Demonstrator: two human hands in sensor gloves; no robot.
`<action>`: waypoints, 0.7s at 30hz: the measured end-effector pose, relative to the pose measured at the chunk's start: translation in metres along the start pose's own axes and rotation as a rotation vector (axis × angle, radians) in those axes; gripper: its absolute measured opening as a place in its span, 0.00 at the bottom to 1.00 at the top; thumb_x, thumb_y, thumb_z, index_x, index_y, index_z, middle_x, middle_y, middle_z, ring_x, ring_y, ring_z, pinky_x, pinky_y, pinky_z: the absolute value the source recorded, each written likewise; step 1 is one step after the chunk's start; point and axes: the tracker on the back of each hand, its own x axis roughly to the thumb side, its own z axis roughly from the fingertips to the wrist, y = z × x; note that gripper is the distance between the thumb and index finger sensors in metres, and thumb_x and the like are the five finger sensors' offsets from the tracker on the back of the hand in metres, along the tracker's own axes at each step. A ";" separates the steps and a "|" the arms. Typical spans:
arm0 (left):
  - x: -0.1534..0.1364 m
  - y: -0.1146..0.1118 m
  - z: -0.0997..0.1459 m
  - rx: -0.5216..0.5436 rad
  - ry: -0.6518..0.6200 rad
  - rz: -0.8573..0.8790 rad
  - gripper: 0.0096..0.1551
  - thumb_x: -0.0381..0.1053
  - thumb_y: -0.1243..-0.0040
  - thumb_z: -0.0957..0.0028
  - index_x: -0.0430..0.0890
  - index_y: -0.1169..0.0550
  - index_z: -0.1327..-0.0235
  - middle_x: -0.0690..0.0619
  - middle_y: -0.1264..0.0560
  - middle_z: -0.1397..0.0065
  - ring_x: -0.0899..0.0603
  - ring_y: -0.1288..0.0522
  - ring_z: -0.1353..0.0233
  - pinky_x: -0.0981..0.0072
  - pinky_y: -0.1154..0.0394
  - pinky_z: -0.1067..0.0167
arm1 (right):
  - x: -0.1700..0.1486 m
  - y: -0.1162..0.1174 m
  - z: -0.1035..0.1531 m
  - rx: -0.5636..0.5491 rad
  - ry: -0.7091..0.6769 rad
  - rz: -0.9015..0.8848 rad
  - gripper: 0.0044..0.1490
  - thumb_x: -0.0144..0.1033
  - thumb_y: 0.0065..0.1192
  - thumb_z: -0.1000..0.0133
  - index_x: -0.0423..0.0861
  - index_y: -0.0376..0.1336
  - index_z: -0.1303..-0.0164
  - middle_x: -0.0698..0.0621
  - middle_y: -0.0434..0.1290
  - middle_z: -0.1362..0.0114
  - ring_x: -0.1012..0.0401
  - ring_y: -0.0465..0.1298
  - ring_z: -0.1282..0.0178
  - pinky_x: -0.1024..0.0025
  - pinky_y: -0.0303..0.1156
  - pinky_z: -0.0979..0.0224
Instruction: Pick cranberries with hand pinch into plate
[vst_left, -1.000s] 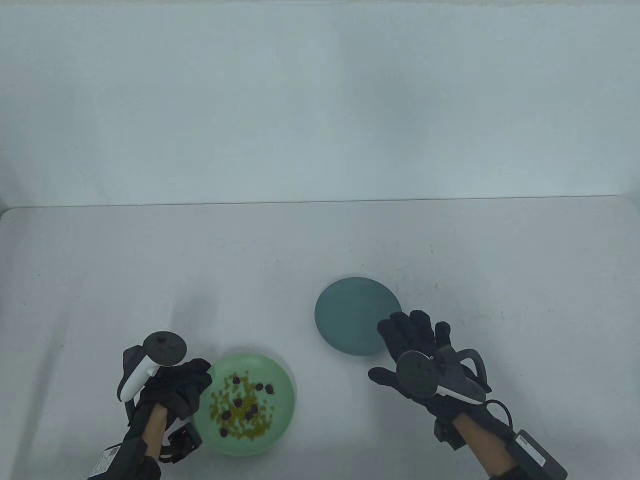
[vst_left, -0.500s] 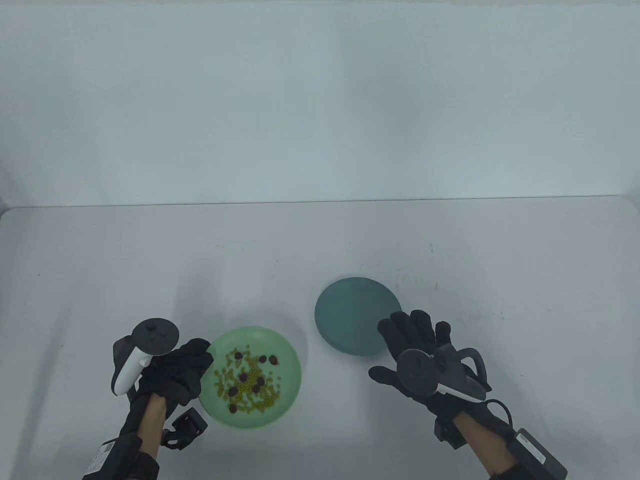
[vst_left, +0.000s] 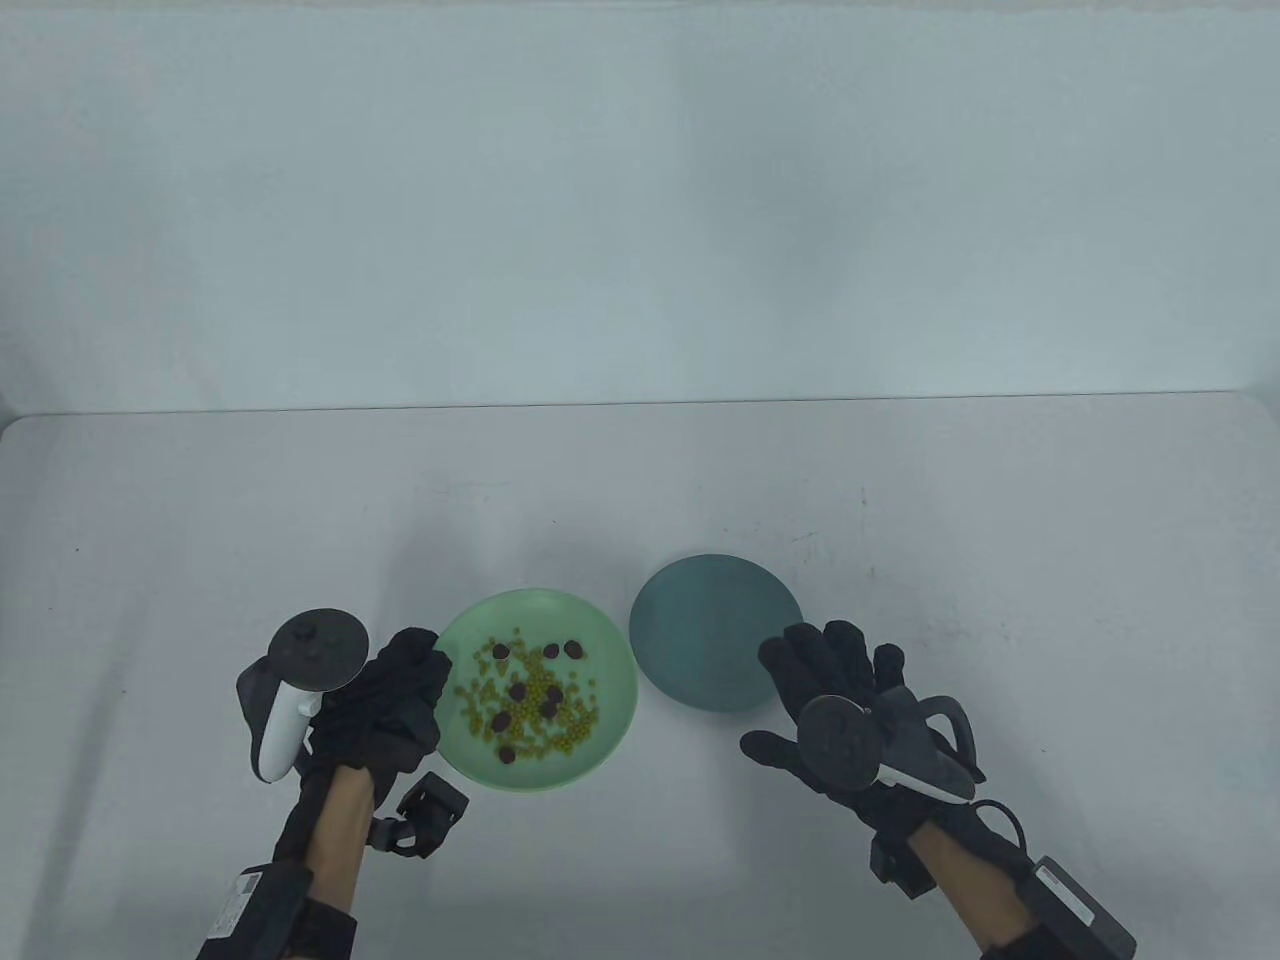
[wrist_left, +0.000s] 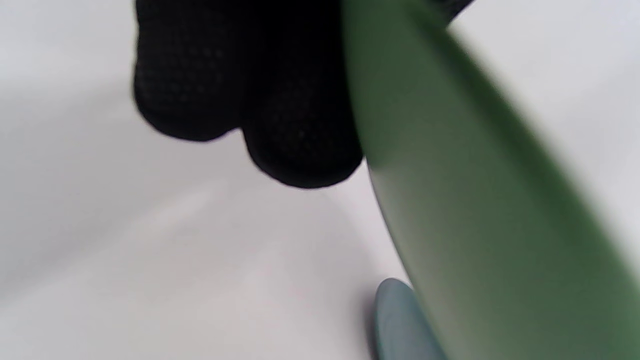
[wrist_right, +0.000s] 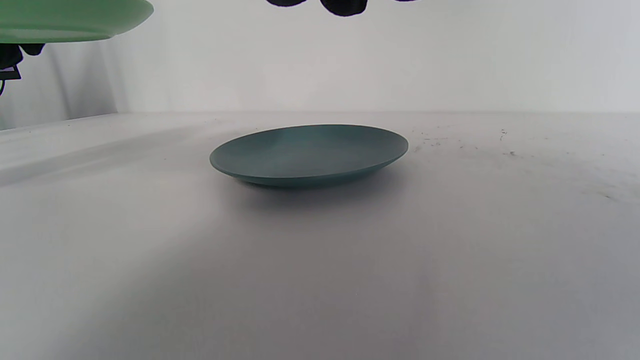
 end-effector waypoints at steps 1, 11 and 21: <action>0.003 -0.001 0.000 0.013 -0.002 0.012 0.26 0.46 0.49 0.37 0.36 0.33 0.30 0.44 0.22 0.42 0.50 0.13 0.61 0.61 0.16 0.57 | 0.000 0.000 0.000 0.001 0.002 -0.001 0.59 0.74 0.34 0.45 0.48 0.40 0.09 0.41 0.45 0.06 0.34 0.46 0.09 0.26 0.43 0.20; 0.006 -0.019 -0.005 0.020 -0.001 0.103 0.27 0.45 0.48 0.37 0.34 0.35 0.30 0.43 0.23 0.41 0.48 0.13 0.59 0.60 0.16 0.56 | -0.002 0.000 0.000 0.004 0.013 -0.003 0.59 0.74 0.34 0.45 0.48 0.40 0.09 0.41 0.45 0.06 0.35 0.46 0.09 0.26 0.43 0.20; -0.007 -0.031 -0.012 0.002 0.010 0.150 0.30 0.44 0.49 0.37 0.34 0.38 0.25 0.43 0.25 0.39 0.48 0.14 0.56 0.59 0.17 0.53 | -0.004 0.001 0.000 0.008 0.030 0.012 0.59 0.74 0.34 0.45 0.48 0.40 0.09 0.41 0.45 0.06 0.35 0.46 0.09 0.26 0.43 0.20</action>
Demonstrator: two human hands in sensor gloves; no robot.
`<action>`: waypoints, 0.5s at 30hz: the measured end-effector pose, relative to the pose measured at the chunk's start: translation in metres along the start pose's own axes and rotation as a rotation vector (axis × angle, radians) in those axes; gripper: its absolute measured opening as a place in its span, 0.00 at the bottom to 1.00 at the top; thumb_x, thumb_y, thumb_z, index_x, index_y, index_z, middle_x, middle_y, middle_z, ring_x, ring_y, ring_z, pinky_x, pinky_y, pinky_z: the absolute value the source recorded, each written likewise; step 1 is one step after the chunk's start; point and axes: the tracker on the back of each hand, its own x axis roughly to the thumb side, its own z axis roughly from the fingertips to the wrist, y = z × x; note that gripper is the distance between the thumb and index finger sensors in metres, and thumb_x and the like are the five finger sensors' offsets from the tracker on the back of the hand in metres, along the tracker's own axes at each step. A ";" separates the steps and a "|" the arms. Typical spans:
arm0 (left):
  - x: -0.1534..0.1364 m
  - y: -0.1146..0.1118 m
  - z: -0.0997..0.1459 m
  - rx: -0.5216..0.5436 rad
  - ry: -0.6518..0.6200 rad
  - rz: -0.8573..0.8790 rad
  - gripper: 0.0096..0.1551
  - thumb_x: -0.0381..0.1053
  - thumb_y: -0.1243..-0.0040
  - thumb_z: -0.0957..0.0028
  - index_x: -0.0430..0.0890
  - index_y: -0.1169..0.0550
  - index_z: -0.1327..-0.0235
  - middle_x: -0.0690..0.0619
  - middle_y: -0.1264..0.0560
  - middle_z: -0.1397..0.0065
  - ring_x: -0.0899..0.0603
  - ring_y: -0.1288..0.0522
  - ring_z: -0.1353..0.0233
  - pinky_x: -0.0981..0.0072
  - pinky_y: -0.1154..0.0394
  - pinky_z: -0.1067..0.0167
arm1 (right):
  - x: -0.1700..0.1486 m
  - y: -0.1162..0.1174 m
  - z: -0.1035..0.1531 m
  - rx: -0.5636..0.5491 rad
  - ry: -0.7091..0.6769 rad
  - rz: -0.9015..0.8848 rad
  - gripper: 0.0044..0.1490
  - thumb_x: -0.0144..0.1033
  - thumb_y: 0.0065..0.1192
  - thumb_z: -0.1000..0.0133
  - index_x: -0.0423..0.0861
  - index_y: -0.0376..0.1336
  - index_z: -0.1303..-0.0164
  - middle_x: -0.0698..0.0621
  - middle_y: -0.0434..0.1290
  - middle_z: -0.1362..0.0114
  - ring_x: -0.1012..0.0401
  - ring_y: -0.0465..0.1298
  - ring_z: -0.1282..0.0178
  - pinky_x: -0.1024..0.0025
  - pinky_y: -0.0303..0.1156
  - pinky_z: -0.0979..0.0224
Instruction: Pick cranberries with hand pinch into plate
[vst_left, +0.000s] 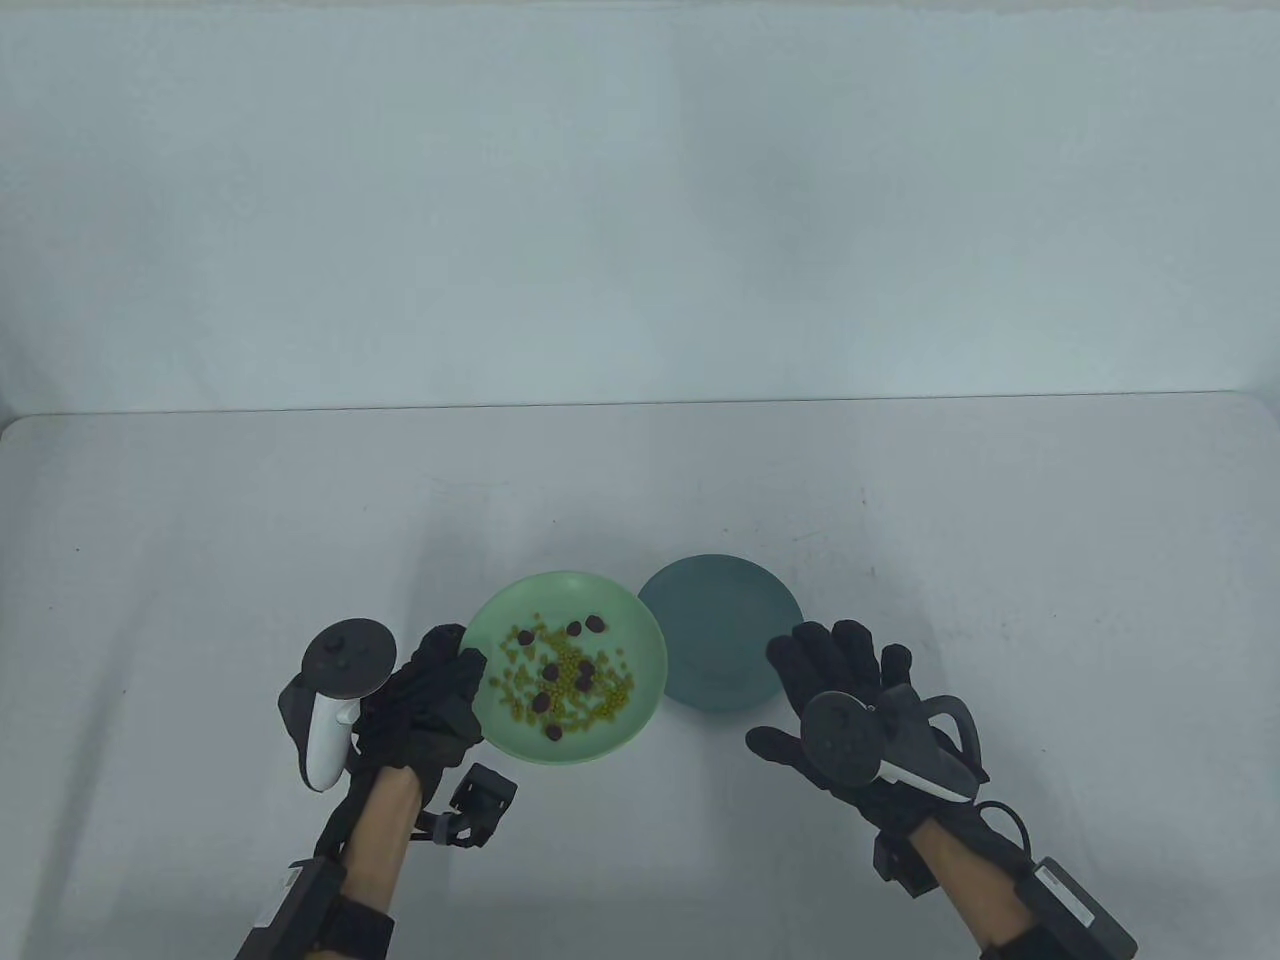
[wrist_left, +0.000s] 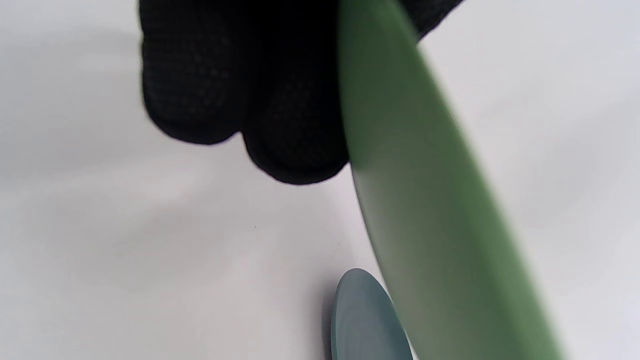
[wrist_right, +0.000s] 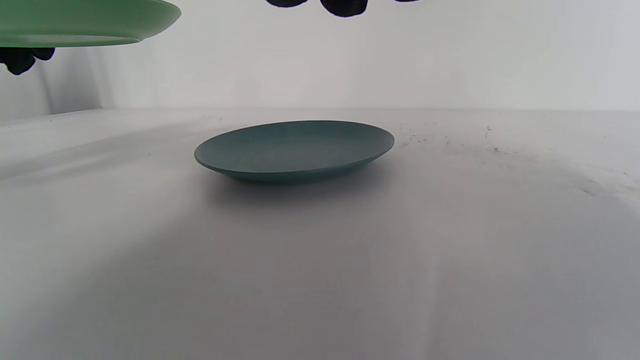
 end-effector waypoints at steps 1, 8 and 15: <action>-0.001 0.000 -0.001 -0.002 0.003 -0.001 0.30 0.44 0.49 0.37 0.34 0.38 0.25 0.43 0.25 0.39 0.48 0.14 0.56 0.59 0.17 0.53 | 0.000 0.000 0.000 0.002 0.001 0.001 0.59 0.74 0.34 0.45 0.48 0.40 0.09 0.41 0.45 0.06 0.34 0.46 0.09 0.26 0.43 0.20; -0.004 0.000 -0.001 -0.007 0.009 0.014 0.30 0.43 0.50 0.36 0.33 0.39 0.25 0.42 0.25 0.38 0.48 0.13 0.55 0.59 0.16 0.52 | 0.000 -0.001 -0.001 0.001 0.009 0.006 0.59 0.74 0.34 0.44 0.48 0.40 0.09 0.41 0.45 0.06 0.34 0.46 0.09 0.26 0.44 0.20; -0.005 0.001 0.001 0.000 0.013 0.025 0.30 0.43 0.50 0.36 0.33 0.39 0.25 0.42 0.25 0.38 0.47 0.13 0.55 0.59 0.16 0.53 | 0.003 -0.008 -0.002 -0.026 0.003 0.008 0.59 0.74 0.34 0.44 0.48 0.41 0.09 0.41 0.46 0.06 0.34 0.47 0.10 0.27 0.45 0.20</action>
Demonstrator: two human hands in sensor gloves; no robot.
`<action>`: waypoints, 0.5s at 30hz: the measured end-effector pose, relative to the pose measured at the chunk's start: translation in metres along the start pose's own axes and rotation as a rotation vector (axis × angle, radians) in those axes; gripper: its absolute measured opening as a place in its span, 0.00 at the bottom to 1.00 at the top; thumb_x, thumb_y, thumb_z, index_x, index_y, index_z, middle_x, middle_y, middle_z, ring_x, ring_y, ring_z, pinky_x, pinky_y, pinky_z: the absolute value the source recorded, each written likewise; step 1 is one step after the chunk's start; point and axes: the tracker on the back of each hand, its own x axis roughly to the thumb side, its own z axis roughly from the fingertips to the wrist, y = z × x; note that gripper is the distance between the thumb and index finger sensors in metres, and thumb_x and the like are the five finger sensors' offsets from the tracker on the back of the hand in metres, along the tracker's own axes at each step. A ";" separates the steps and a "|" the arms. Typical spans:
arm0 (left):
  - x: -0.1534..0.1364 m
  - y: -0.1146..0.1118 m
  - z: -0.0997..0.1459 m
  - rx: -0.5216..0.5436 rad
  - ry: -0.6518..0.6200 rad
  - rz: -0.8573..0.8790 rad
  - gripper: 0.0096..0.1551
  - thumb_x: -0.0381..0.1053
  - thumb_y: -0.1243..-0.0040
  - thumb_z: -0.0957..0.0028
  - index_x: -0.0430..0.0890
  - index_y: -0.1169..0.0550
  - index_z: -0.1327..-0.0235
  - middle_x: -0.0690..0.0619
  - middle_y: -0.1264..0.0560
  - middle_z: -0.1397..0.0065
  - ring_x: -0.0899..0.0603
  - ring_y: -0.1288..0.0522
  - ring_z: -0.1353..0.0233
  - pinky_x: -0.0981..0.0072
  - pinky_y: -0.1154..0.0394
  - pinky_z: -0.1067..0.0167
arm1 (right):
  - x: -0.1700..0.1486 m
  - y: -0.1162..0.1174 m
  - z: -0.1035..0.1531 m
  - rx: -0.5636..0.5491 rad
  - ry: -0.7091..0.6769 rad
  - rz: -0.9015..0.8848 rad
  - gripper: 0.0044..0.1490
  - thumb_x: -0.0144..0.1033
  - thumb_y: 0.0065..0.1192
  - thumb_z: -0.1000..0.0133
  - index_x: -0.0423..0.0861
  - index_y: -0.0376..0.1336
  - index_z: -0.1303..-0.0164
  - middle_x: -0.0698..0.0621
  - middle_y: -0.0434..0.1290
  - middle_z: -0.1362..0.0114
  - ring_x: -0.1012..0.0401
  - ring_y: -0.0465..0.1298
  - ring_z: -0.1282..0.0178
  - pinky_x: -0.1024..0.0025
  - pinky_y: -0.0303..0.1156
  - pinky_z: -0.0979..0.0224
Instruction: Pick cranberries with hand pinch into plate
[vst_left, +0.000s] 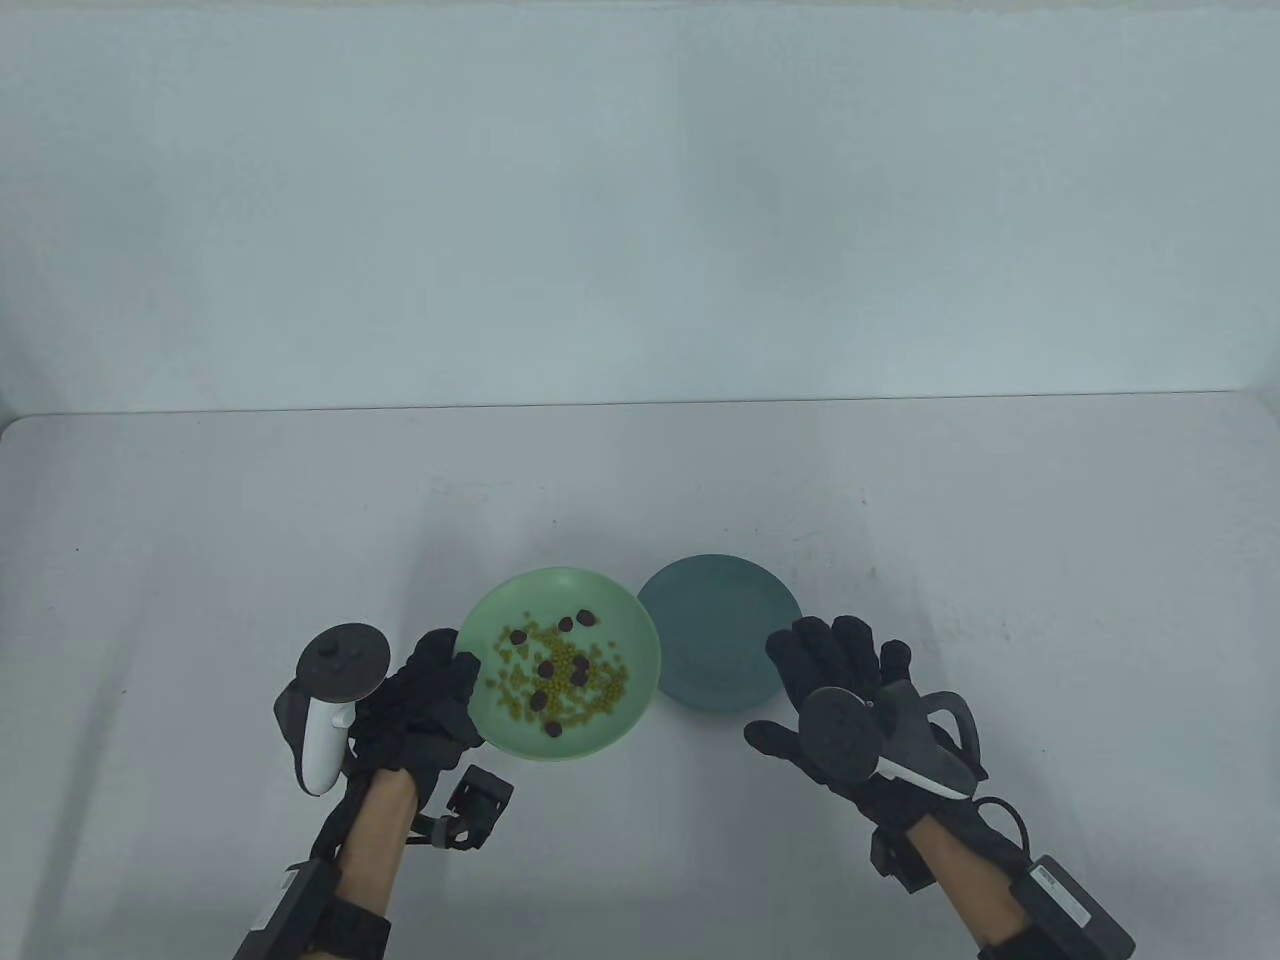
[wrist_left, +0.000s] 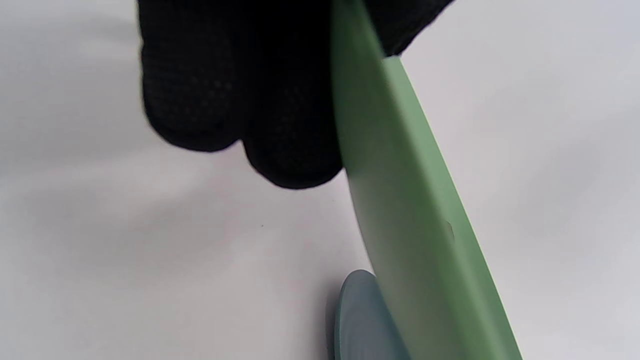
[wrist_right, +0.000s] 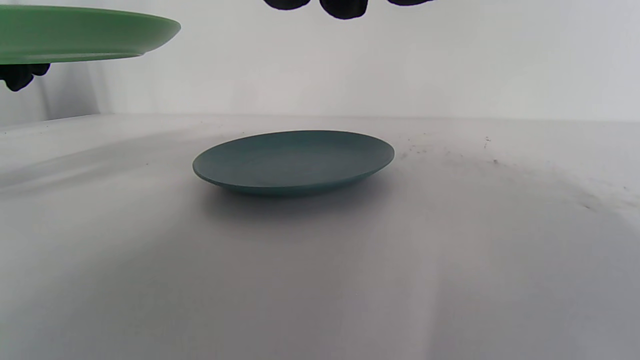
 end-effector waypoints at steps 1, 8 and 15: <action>0.000 0.000 0.000 0.003 0.001 0.002 0.30 0.43 0.50 0.36 0.33 0.39 0.25 0.42 0.25 0.38 0.47 0.13 0.55 0.59 0.16 0.53 | 0.001 -0.002 -0.001 -0.008 -0.003 0.000 0.59 0.74 0.34 0.44 0.48 0.41 0.09 0.41 0.46 0.07 0.35 0.48 0.10 0.27 0.45 0.20; -0.001 0.000 0.001 0.002 0.004 0.003 0.30 0.43 0.50 0.36 0.33 0.39 0.25 0.42 0.25 0.38 0.47 0.13 0.55 0.59 0.15 0.54 | 0.019 -0.030 -0.013 -0.055 -0.048 0.040 0.56 0.72 0.38 0.42 0.48 0.44 0.10 0.42 0.51 0.08 0.38 0.57 0.11 0.28 0.52 0.20; -0.001 0.000 0.001 -0.009 0.000 0.005 0.30 0.43 0.50 0.36 0.33 0.39 0.25 0.42 0.25 0.38 0.47 0.13 0.55 0.59 0.15 0.54 | 0.047 -0.055 -0.032 -0.089 -0.114 0.083 0.53 0.70 0.41 0.41 0.48 0.47 0.11 0.43 0.56 0.10 0.41 0.63 0.14 0.32 0.57 0.20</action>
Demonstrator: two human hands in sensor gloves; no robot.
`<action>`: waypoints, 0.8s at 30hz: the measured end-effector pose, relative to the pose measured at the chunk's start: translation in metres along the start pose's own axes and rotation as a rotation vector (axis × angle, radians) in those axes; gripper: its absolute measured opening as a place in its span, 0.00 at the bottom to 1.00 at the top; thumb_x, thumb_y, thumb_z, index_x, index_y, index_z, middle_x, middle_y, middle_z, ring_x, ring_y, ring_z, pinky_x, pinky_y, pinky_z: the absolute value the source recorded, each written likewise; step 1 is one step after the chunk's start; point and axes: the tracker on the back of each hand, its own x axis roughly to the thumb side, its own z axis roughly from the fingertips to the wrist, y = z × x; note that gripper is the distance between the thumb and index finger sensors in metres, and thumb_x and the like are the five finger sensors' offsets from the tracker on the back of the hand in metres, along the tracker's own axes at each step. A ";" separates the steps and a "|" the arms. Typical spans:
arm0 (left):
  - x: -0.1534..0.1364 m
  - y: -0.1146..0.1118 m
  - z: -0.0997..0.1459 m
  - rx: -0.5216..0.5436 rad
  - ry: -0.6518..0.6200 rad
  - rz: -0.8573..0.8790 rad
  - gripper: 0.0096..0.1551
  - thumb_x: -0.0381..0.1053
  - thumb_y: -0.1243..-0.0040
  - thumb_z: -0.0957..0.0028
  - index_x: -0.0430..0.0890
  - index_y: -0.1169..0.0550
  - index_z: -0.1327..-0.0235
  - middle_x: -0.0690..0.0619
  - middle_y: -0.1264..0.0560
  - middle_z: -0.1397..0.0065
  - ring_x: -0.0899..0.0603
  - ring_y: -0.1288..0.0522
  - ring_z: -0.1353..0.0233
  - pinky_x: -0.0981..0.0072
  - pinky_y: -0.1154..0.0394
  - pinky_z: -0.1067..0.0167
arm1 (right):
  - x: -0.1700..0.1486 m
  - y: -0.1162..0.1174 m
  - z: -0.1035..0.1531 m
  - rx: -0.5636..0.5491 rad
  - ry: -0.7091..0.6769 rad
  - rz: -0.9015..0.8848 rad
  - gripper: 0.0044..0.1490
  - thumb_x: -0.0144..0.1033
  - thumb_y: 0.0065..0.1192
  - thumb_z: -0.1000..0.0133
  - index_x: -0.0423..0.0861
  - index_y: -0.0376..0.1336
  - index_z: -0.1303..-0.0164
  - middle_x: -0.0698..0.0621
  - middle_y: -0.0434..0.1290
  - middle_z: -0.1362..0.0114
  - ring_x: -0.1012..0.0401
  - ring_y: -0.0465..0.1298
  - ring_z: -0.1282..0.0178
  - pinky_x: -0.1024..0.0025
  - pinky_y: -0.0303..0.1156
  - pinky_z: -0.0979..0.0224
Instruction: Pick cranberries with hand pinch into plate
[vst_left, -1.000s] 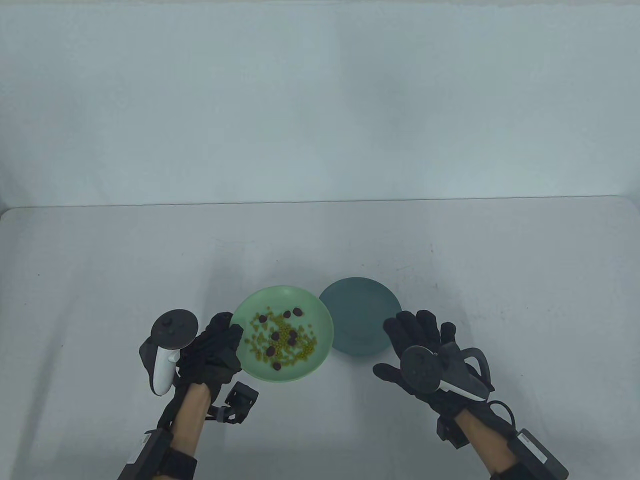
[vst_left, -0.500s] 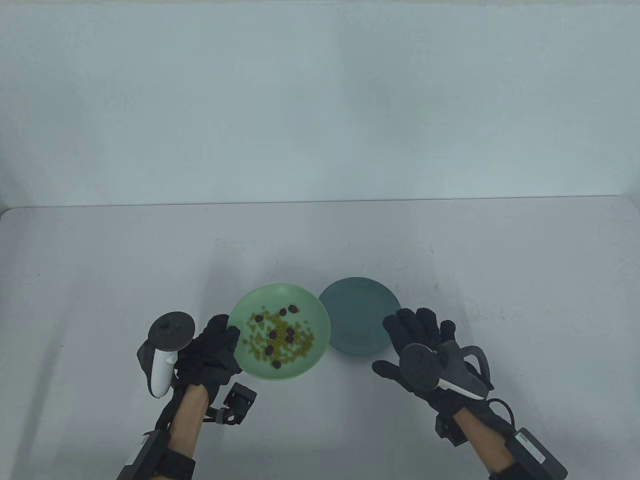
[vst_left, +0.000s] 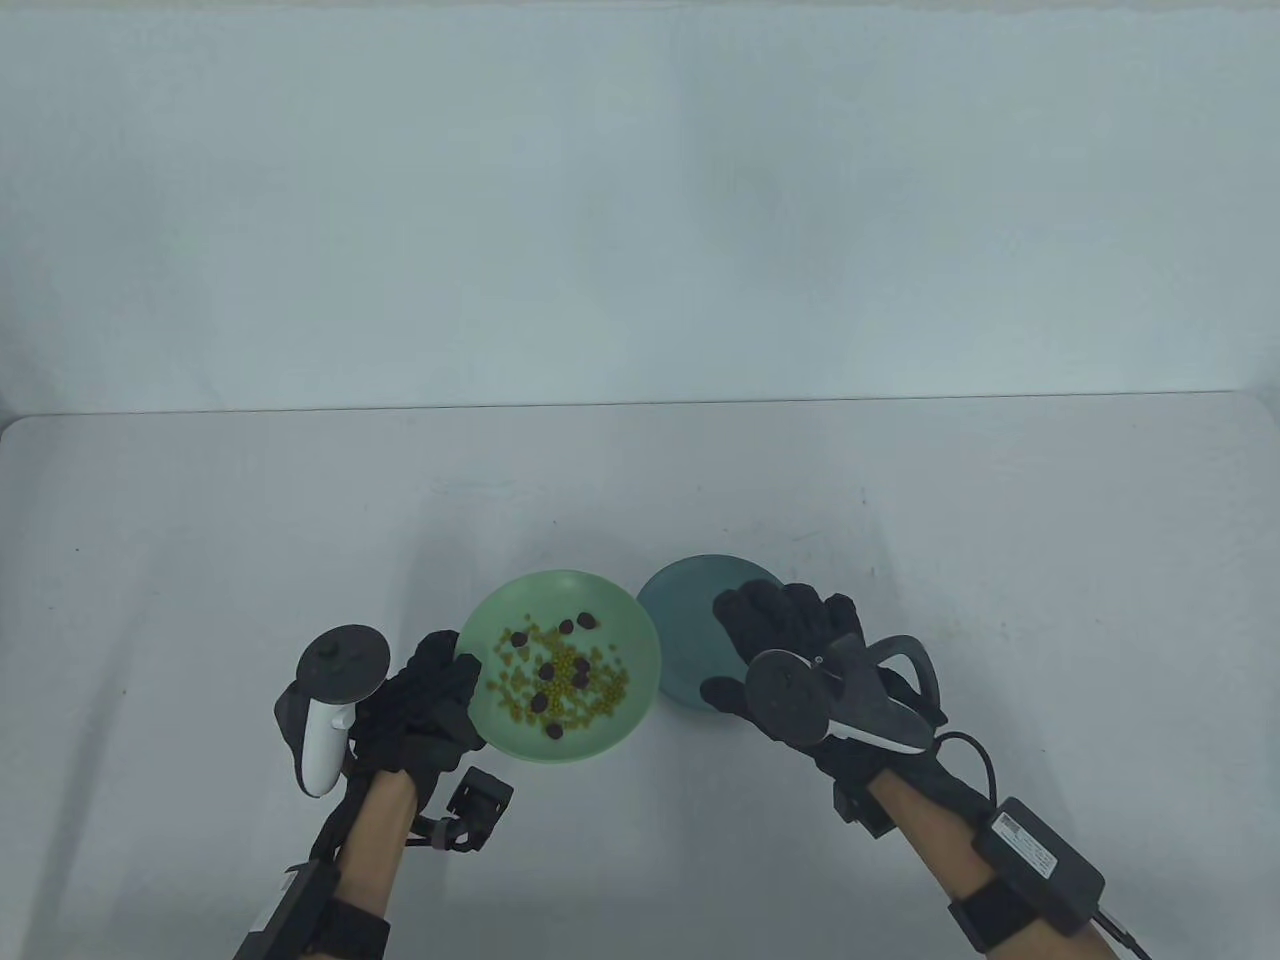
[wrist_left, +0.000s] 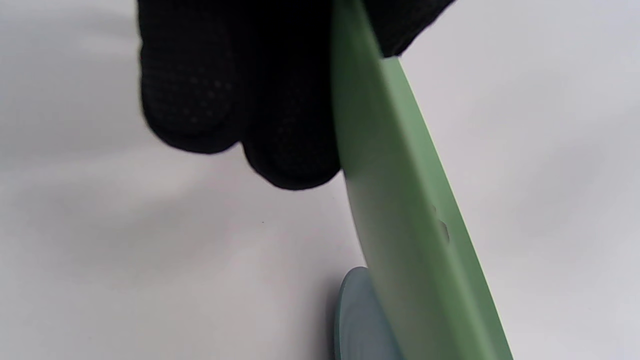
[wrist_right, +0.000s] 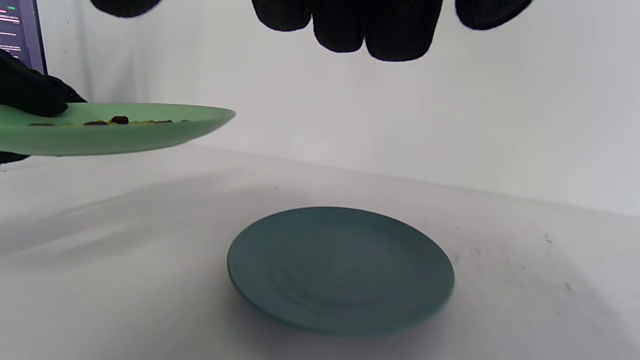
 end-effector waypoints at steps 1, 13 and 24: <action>0.000 0.000 0.000 -0.001 0.000 0.001 0.30 0.43 0.50 0.36 0.33 0.39 0.25 0.42 0.25 0.38 0.47 0.13 0.55 0.59 0.15 0.54 | 0.004 -0.002 -0.003 -0.004 -0.009 -0.002 0.53 0.70 0.41 0.41 0.48 0.48 0.11 0.43 0.57 0.10 0.41 0.63 0.14 0.32 0.58 0.20; 0.000 -0.002 0.000 -0.013 -0.002 -0.004 0.30 0.43 0.50 0.37 0.33 0.39 0.25 0.42 0.25 0.38 0.47 0.13 0.55 0.59 0.15 0.54 | 0.046 -0.011 -0.037 0.002 -0.099 0.008 0.48 0.67 0.46 0.41 0.49 0.55 0.15 0.46 0.65 0.16 0.47 0.71 0.21 0.38 0.64 0.21; -0.001 -0.004 0.000 -0.020 -0.001 -0.004 0.30 0.43 0.50 0.37 0.33 0.39 0.25 0.41 0.25 0.38 0.47 0.13 0.55 0.59 0.15 0.54 | 0.084 -0.006 -0.066 0.047 -0.159 0.029 0.37 0.58 0.57 0.41 0.53 0.62 0.24 0.50 0.73 0.26 0.54 0.77 0.30 0.45 0.70 0.24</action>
